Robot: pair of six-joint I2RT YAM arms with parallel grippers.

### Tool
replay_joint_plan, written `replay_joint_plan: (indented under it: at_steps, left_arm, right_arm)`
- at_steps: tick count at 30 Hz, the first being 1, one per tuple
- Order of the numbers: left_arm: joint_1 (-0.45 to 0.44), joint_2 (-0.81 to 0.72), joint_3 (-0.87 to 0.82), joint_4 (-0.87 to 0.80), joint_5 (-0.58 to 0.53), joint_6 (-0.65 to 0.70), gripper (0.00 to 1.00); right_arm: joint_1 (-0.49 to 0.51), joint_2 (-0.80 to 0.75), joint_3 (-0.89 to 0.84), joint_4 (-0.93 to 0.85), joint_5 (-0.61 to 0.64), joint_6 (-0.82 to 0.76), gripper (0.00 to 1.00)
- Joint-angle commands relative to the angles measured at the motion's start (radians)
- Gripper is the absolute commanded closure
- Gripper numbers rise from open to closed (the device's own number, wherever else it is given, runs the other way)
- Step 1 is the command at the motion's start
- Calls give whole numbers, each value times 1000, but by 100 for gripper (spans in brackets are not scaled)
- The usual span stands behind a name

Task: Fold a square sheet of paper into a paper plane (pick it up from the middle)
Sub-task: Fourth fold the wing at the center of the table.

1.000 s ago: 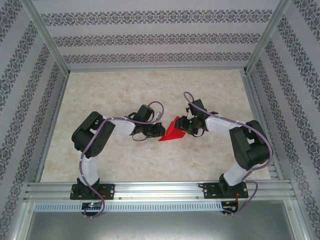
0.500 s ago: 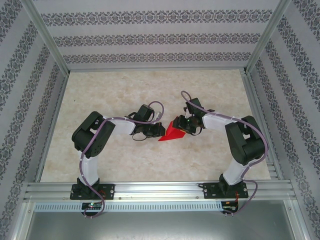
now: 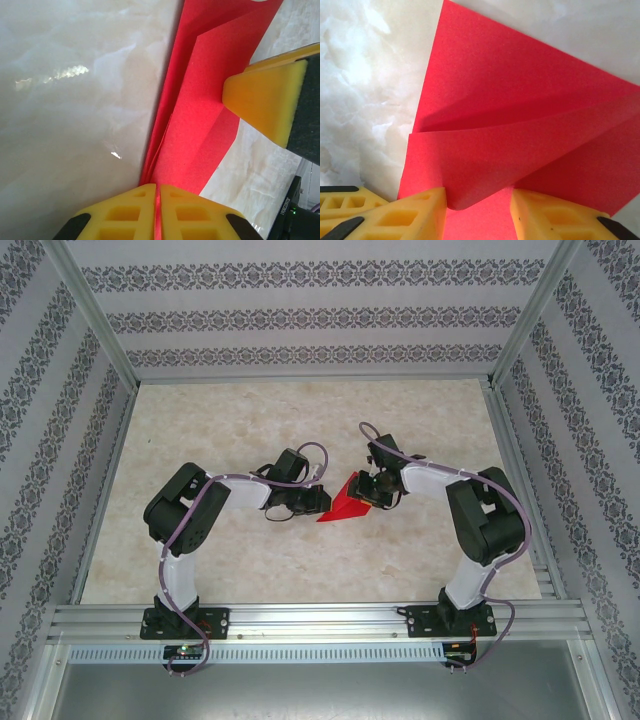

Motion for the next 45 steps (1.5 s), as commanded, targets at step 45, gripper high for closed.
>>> replay_joint_plan:
  at_steps: [45]
  left_arm:
    - [-51, 55, 118, -33, 13, 15, 83]
  right_arm:
    - [24, 199, 50, -162, 175, 115, 58]
